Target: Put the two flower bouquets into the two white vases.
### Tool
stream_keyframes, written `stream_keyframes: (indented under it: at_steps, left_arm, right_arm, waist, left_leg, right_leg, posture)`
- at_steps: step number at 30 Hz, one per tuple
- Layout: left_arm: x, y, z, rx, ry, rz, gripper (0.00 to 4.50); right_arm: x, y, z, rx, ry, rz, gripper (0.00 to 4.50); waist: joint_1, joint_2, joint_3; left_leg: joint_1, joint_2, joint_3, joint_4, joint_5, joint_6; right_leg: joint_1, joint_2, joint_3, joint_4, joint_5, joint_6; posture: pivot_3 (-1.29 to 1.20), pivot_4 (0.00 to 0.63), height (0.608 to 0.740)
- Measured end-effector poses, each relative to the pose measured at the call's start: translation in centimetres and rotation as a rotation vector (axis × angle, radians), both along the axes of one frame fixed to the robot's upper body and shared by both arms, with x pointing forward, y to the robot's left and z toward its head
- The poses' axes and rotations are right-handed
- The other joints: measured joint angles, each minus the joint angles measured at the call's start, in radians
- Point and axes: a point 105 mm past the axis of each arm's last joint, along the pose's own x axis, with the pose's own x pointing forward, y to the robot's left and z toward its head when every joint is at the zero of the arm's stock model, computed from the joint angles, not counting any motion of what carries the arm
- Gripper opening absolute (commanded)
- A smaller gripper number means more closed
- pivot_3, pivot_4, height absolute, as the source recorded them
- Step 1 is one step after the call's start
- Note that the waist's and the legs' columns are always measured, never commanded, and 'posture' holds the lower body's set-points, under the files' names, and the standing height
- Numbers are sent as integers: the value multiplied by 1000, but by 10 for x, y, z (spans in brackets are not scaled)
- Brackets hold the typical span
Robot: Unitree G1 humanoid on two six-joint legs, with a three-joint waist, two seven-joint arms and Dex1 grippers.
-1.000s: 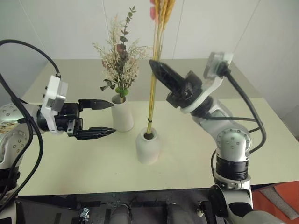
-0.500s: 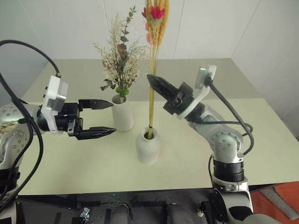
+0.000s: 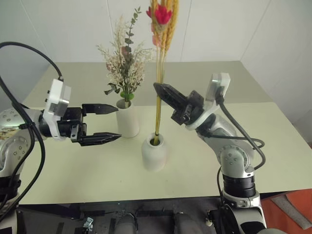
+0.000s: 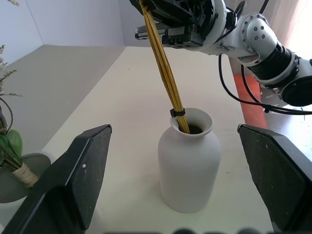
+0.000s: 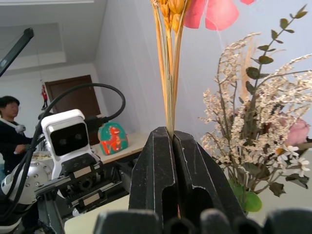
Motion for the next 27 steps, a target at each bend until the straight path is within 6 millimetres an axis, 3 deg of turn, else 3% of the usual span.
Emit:
stream_keyframes:
  at_steps: [20, 27]
  left_arm:
    - [2, -2, 4, 4, -11, -12, 4500]
    - [2, -1, 3, 2, -7, -10, 4500]
  right_arm:
    - [0, -2, 5, 55, -23, -21, 54]
    - [-1, -2, -1, 29, -7, -5, 54]
  waist:
    - [1, 0, 0]
    - [0, 0, 0]
  left_leg:
    - [0, 0, 0, 0, 0, 0]
    - [0, 0, 0, 0, 0, 0]
  right_leg:
    - [0, 0, 0, 0, 0, 0]
    - [0, 0, 0, 0, 0, 0]
  posture:
    - [0, 150, 740]
    - [0, 150, 740]
